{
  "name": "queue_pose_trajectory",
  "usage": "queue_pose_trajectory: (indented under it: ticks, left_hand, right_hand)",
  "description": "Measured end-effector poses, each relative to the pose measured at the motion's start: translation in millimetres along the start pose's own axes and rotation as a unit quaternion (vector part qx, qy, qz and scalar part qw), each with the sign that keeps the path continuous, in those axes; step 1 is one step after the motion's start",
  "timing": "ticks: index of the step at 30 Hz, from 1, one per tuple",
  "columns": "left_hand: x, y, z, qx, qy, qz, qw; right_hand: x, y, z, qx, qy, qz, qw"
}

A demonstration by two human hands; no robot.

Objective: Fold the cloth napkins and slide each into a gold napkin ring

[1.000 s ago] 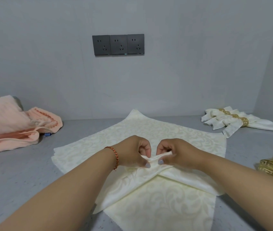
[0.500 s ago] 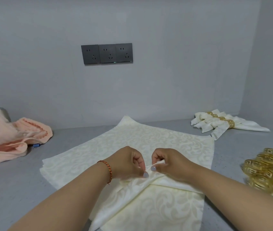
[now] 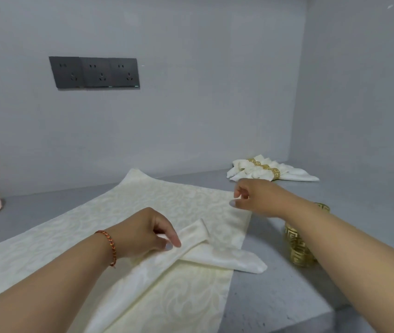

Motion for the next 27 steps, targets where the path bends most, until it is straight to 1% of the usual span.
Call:
queue_pose_trajectory:
  ticks: [2, 3, 6, 8, 13, 18, 21, 22, 24, 27]
  left_hand:
    - [3.0, -0.9, 3.4, 0.002, -0.001, -0.006, 1.0]
    - [4.1, -1.6, 4.2, 0.002, 0.0, -0.007, 1.0]
    - [9.1, -5.1, 6.2, 0.002, 0.008, -0.016, 1.0]
    - [10.6, -5.4, 6.0, -0.002, 0.009, -0.023, 1.0]
    - [2.7, 2.0, 0.6, -0.018, -0.006, -0.048, 0.999]
    - [-14.0, 14.8, -10.3, -0.03, -0.026, -0.085, 0.996]
    - [-25.6, 22.8, -15.7, -0.029, -0.044, -0.1, 0.994]
    - [-28.9, 25.4, -17.3, -0.032, -0.05, -0.106, 0.993]
    - [-36.0, 33.8, -19.7, -0.04, -0.061, -0.116, 0.991]
    - [-46.7, 50.1, -18.4, -0.051, -0.072, -0.121, 0.989]
  right_hand:
    - [-12.3, -38.6, -10.1, 0.073, 0.053, -0.104, 0.99]
    - [-12.9, -53.3, -15.4, 0.101, 0.089, -0.135, 0.982]
    - [-4.4, -82.4, -29.5, 0.156, 0.179, -0.172, 0.956]
    - [1.9, -89.7, -31.3, 0.157, 0.198, -0.184, 0.95]
    - [8.1, -86.6, -30.2, 0.136, 0.199, -0.203, 0.949]
    - [12.9, -83.6, -29.7, 0.136, 0.22, -0.276, 0.926]
    - [14.4, -83.1, -30.0, 0.136, 0.225, -0.297, 0.918]
    - [13.9, -81.3, -28.6, 0.135, 0.22, -0.291, 0.921]
    - [10.0, -74.1, -17.5, 0.129, 0.18, -0.25, 0.943]
    - [-1.8, -52.5, 9.3, 0.076, 0.067, -0.122, 0.987]
Point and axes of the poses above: each hand's wrist, its own z-axis towards the middle knuckle, its own x-axis out of the palm, y = z × x, the point moved 8 cm from there along z, towards the middle knuckle, and after that the axes turned 5 degrees about -x, right-handed, at the moved point
